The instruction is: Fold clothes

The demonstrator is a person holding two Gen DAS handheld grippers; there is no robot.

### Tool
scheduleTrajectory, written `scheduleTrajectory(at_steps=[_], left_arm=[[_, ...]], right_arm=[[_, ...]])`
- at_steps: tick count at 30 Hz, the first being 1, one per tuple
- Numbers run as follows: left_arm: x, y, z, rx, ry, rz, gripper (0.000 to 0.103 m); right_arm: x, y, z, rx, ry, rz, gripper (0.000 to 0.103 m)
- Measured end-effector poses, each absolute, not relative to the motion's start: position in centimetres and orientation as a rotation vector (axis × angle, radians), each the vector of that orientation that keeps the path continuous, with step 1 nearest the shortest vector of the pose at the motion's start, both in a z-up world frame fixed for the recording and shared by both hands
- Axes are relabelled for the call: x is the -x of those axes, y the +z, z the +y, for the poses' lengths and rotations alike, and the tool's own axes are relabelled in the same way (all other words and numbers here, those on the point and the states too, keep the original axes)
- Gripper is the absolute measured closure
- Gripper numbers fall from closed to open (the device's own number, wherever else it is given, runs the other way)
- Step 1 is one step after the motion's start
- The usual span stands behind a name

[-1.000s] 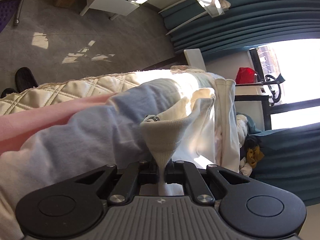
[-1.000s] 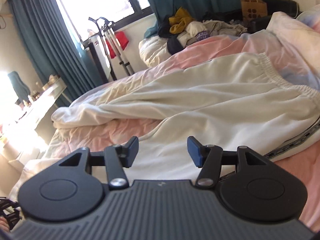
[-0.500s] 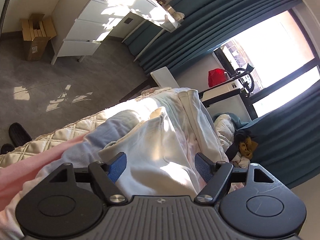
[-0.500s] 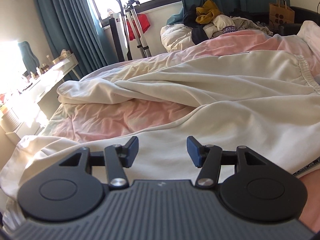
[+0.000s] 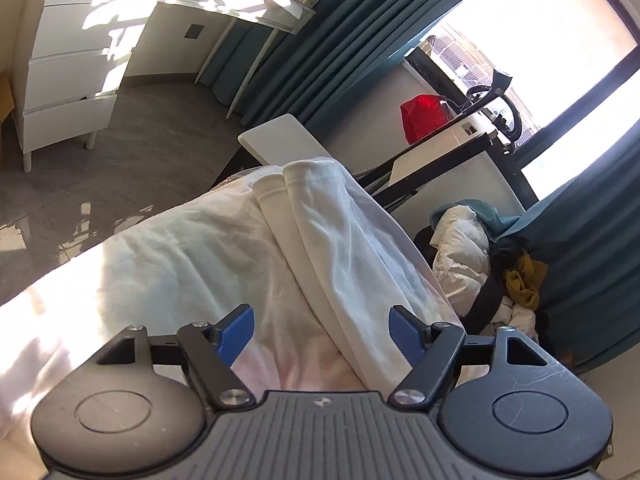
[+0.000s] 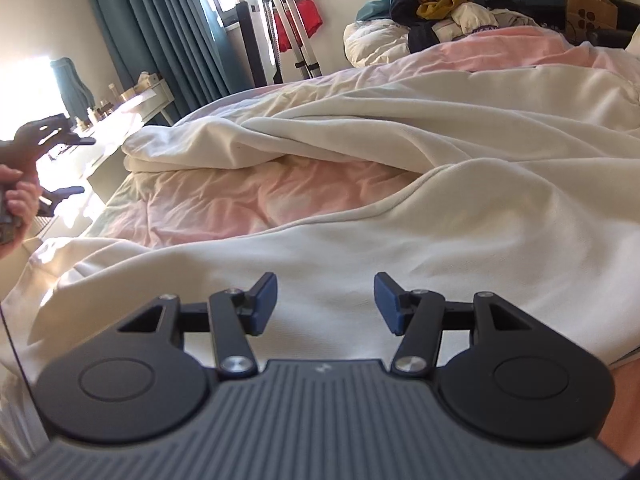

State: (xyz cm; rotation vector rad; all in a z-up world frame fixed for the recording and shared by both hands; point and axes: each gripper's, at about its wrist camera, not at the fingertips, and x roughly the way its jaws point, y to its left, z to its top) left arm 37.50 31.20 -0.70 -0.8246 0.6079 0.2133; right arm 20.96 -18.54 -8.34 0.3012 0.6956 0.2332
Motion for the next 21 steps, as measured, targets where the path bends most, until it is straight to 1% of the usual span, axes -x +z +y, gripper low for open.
scheduleTrajectory(at_steps=[2,5,9,11,12,14,15,16,17,21], left_arm=[[-41.3,-2.1,32.0,0.844,0.226,0.579,0.030],[-46.2,-3.8,33.1,0.848,0.241,0.570,0.030],[-48.8,-4.2,33.5,0.810,0.266,0.587,0.031],[-49.9,-4.2,33.6,0.789,0.281,0.594,0.044],[-50.4,-4.3,33.7,0.779,0.288,0.598,0.047],[-51.4,-4.3,33.9,0.758,0.302,0.605,0.068],[-51.9,-4.3,34.0,0.747,0.309,0.608,0.074],[-52.4,-4.4,34.0,0.736,0.317,0.612,0.089],[-52.6,-4.1,34.0,0.725,0.316,0.613,0.093],[-50.4,-0.6,32.9,0.659,0.269,0.598,0.096]], right_arm=[[-21.9,-9.1,-19.2,-0.354,0.232,0.697,0.046],[-23.3,-10.4,-20.2,-0.432,0.229,0.697,0.045],[-24.4,-11.3,-20.3,-0.465,0.229,0.691,0.045],[-24.8,-11.7,-20.2,-0.469,0.224,0.691,0.046],[-24.9,-11.7,-20.1,-0.471,0.220,0.686,0.046],[-25.1,-11.8,-20.0,-0.473,0.213,0.680,0.046],[-25.1,-11.8,-20.0,-0.473,0.210,0.678,0.046],[-25.2,-11.8,-19.9,-0.471,0.206,0.678,0.046],[-25.1,-11.8,-19.8,-0.466,0.204,0.676,0.046],[-24.8,-11.7,-19.7,-0.453,0.201,0.674,0.046]])
